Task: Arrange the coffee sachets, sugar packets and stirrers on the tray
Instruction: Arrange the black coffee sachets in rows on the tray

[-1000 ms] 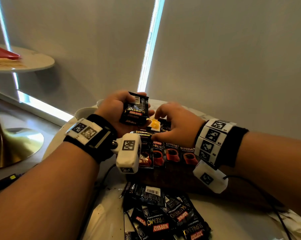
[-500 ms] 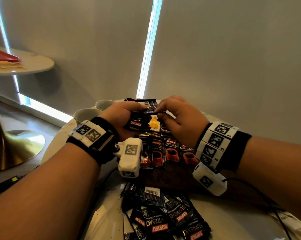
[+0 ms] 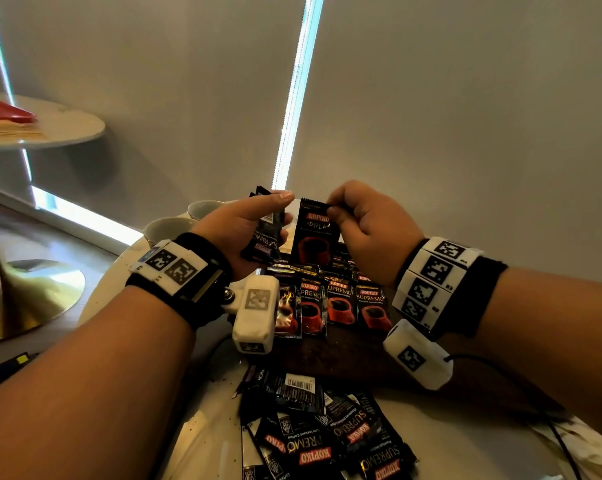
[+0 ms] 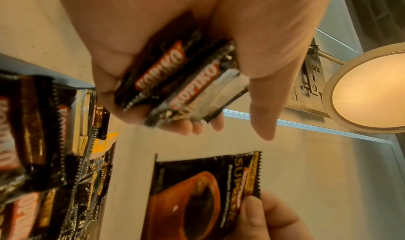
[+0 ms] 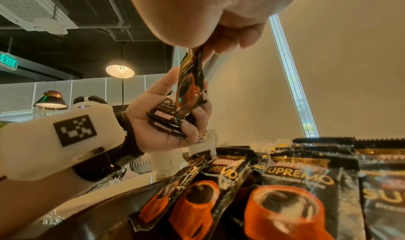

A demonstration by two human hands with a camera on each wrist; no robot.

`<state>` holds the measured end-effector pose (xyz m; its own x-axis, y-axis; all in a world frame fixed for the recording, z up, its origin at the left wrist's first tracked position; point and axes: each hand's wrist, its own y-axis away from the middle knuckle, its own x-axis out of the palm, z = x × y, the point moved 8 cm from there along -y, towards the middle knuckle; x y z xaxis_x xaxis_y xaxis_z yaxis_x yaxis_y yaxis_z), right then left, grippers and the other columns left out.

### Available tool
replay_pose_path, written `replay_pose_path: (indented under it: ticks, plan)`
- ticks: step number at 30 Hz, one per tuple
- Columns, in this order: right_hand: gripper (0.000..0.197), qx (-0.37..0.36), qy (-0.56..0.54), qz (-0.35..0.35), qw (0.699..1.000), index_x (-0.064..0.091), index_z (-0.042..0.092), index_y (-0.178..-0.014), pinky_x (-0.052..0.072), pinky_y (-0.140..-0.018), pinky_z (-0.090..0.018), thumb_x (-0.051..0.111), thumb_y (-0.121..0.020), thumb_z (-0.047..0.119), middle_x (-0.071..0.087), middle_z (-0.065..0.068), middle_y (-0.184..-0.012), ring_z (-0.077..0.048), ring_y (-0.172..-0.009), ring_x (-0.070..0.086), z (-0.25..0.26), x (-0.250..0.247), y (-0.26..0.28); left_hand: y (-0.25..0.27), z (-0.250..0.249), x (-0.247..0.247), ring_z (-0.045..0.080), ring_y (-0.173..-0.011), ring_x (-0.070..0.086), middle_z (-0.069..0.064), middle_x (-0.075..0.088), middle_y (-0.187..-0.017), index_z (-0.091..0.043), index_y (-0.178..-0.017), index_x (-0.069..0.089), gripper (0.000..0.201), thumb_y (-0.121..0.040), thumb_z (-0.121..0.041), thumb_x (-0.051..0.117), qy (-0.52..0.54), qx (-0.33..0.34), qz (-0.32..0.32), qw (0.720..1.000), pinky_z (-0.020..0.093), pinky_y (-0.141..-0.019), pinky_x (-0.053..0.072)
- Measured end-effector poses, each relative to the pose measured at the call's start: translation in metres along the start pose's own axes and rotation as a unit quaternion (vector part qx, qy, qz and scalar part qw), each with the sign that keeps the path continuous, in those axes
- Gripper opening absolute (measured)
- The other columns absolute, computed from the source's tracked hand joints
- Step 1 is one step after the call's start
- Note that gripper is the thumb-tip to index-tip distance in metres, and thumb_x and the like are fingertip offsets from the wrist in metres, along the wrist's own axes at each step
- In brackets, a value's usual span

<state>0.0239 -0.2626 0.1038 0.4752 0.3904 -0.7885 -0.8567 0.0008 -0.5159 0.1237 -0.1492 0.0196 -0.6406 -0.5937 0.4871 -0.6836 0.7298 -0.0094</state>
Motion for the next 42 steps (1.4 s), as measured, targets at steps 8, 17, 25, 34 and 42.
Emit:
replay_pose_path:
  ticks: [8,17,25,34,42]
  plan:
    - [0.013,0.036,-0.014,0.024,0.999,0.059,0.032,-0.093,0.037,-0.053,-0.021,0.055,-0.100,0.021,0.058,0.008,-0.070,-0.006,-0.058,0.049,-0.004,0.009,0.001,0.014,0.009,0.043,0.033,-0.082,0.074,0.018,0.072,-0.093,-0.004,-0.117,0.062,0.025,-0.096,-0.013,0.052,-0.023,-0.017,0.160,0.987,0.041,-0.067,0.061]
    - [0.007,0.032,0.009,0.036,0.999,0.063,0.027,-0.097,0.040,-0.053,-0.012,0.061,-0.096,0.021,0.060,0.009,-0.075,-0.004,-0.062,0.051,0.004,0.012,0.002,0.002,0.007,0.028,0.031,-0.087,0.071,0.019,0.069,-0.099,-0.005,-0.122,0.064,0.033,-0.095,0.002,0.048,-0.069,0.023,0.105,0.992,0.041,-0.072,0.060]
    - [0.027,0.010,-0.003,0.017,1.000,0.053,0.030,-0.103,0.038,-0.069,-0.013,0.073,-0.086,0.036,0.049,0.015,-0.100,0.001,-0.083,0.047,0.008,0.009,0.006,-0.005,0.007,0.010,0.035,-0.101,0.072,0.022,0.071,-0.112,-0.007,-0.127,0.063,0.034,-0.095,0.001,0.054,-0.098,0.028,0.034,0.994,0.044,-0.080,0.059]
    - [0.038,-0.046,0.100,0.130,0.985,0.059,0.025,-0.101,0.038,-0.085,-0.008,0.079,-0.075,0.043,0.044,0.014,-0.127,-0.007,-0.111,0.046,0.013,0.026,0.012,-0.005,0.012,0.010,0.043,-0.107,0.068,0.028,0.065,-0.121,0.001,-0.134,0.057,0.044,-0.092,-0.011,0.065,-0.078,-0.005,0.037,0.996,0.049,-0.086,0.055]
    - [0.042,-0.051,0.112,0.132,0.984,0.055,0.027,-0.098,0.046,-0.096,-0.032,0.073,-0.070,0.053,0.053,0.008,-0.113,-0.012,-0.106,0.045,0.001,0.023,0.018,-0.001,0.000,0.005,0.023,-0.076,0.067,0.011,0.064,-0.095,-0.009,-0.118,0.059,0.030,-0.097,-0.031,0.060,-0.007,0.019,-0.021,1.000,0.033,-0.066,0.059]
